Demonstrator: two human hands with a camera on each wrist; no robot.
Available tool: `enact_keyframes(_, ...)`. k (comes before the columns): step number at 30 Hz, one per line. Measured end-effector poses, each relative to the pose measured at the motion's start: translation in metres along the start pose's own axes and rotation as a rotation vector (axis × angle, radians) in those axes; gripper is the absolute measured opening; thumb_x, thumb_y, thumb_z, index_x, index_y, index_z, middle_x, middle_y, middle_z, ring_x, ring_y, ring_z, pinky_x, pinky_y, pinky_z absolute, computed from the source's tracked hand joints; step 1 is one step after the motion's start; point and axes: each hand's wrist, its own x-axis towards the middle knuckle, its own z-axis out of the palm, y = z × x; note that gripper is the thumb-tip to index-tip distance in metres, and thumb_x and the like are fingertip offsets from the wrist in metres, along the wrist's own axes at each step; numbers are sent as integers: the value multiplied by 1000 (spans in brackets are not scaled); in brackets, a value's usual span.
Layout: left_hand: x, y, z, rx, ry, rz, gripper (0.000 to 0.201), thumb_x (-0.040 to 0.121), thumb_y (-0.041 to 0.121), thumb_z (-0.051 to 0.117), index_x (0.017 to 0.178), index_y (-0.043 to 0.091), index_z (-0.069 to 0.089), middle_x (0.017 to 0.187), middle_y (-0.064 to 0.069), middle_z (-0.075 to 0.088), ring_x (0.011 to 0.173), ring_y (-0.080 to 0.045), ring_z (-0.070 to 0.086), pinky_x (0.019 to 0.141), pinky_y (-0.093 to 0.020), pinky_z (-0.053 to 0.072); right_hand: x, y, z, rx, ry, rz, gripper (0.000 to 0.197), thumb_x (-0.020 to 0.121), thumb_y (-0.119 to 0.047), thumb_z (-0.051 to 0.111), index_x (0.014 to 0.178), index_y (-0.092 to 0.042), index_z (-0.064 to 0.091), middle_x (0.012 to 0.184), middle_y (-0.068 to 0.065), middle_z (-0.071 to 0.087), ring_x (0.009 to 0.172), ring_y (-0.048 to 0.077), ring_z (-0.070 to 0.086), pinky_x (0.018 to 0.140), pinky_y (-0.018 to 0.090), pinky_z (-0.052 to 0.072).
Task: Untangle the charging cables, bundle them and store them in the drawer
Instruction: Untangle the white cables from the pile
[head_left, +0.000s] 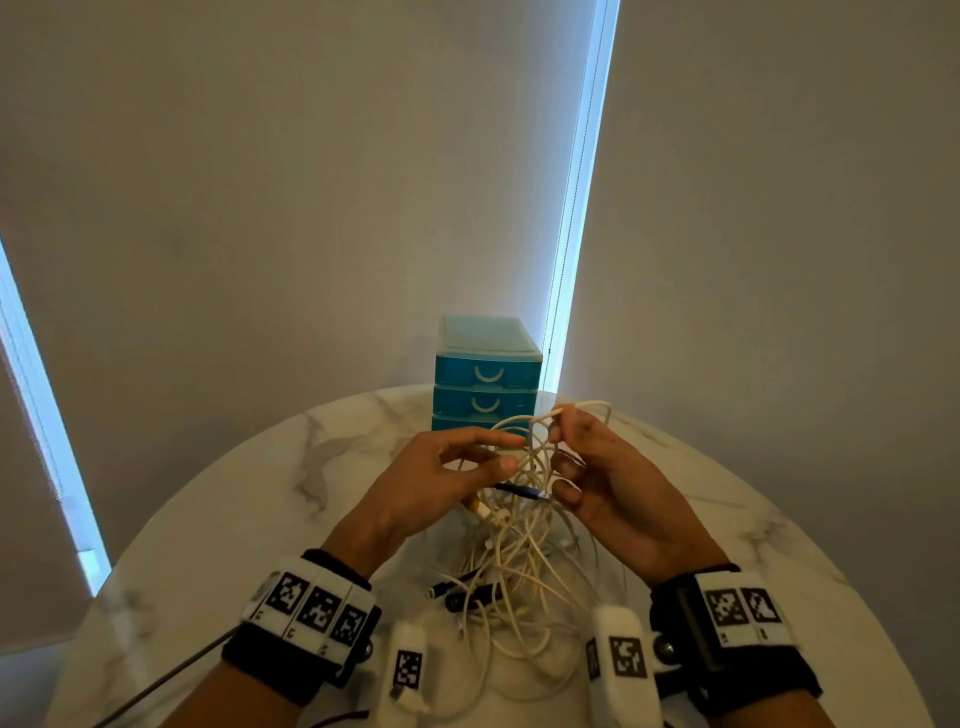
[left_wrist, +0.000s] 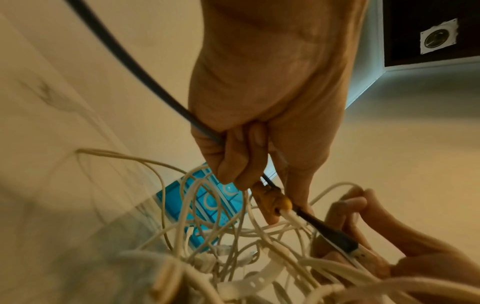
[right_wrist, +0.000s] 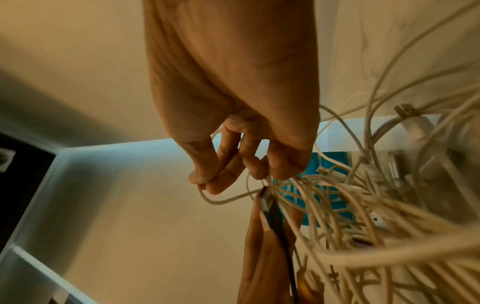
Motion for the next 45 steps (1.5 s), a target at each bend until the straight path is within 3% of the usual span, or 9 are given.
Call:
enact_keyframes(9, 2, 1, 12, -20, 184, 103, 13, 90, 36, 85, 102, 34, 85, 94, 9, 79, 90, -12, 75, 66, -34, 66, 4, 7, 3, -81, 58, -8, 50, 91, -43, 83, 128, -11, 76, 114, 11, 73, 103, 29, 57, 98, 49, 51)
enact_keyframes(14, 4, -4, 11, 1, 275, 124, 13, 95, 43, 79, 105, 35, 82, 101, 7, 79, 96, -15, 75, 68, -36, 67, 1, 5, 8, -122, 75, -18, 49, 93, -46, 69, 132, -16, 73, 120, 8, 78, 99, 22, 69, 79, 35, 56)
enact_keyframes(20, 3, -5, 9, 46, 304, 150, 13, 98, 45, 75, 108, 37, 78, 101, 11, 76, 97, -11, 75, 68, -39, 68, 0, 5, 12, -206, 78, -17, 45, 98, -46, 66, 127, -12, 76, 119, 6, 81, 109, 23, 72, 90, 40, 54)
enact_keyframes(23, 2, -3, 9, 62, 328, 171, 12, 98, 46, 74, 107, 38, 78, 101, 13, 77, 94, -12, 76, 68, -34, 67, 0, 9, 10, -320, 55, -51, 60, 79, -50, 70, 126, -14, 76, 122, 1, 79, 115, 22, 72, 90, 40, 59)
enact_keyframes(27, 0, 3, 9, 42, 370, 171, 12, 98, 46, 73, 106, 37, 76, 100, 9, 76, 73, -19, 76, 65, -42, 67, 5, 11, 9, -428, 28, -36, 43, 82, -33, 64, 119, -18, 81, 123, 0, 77, 119, 19, 72, 98, 42, 61)
enact_keyframes(31, -3, 10, 13, -3, 352, 192, 16, 99, 42, 74, 111, 32, 75, 103, 6, 77, 85, -18, 79, 62, -51, 66, 15, 21, 7, -666, 107, -111, 32, 99, -5, 66, 111, -31, 81, 121, -4, 75, 114, 21, 72, 95, 35, 60)
enact_keyframes(35, -3, 16, 18, 12, 303, 251, 16, 101, 42, 71, 113, 32, 74, 109, 9, 77, 108, -14, 75, 84, -43, 67, 12, 28, -1, -874, 139, -303, 36, 98, -9, 75, 109, -43, 78, 119, -19, 73, 93, -7, 71, 79, 10, 55)
enact_keyframes(39, -1, 18, 20, 32, 221, 274, 16, 102, 39, 70, 116, 32, 72, 113, 13, 76, 115, -9, 71, 95, -34, 62, 9, 30, -4, -987, 231, -398, 37, 87, -26, 89, 82, -58, 71, 96, -22, 74, 91, -1, 69, 80, 21, 55)
enact_keyframes(45, 4, 0, 5, 175, 74, 76, 28, 99, 46, 72, 127, 43, 67, 109, 18, 80, 108, 5, 71, 96, -23, 52, 7, 24, -9, -691, 264, -428, 5, 93, -22, 84, 97, -22, 88, 88, -4, 84, 86, 14, 79, 85, 38, 65)
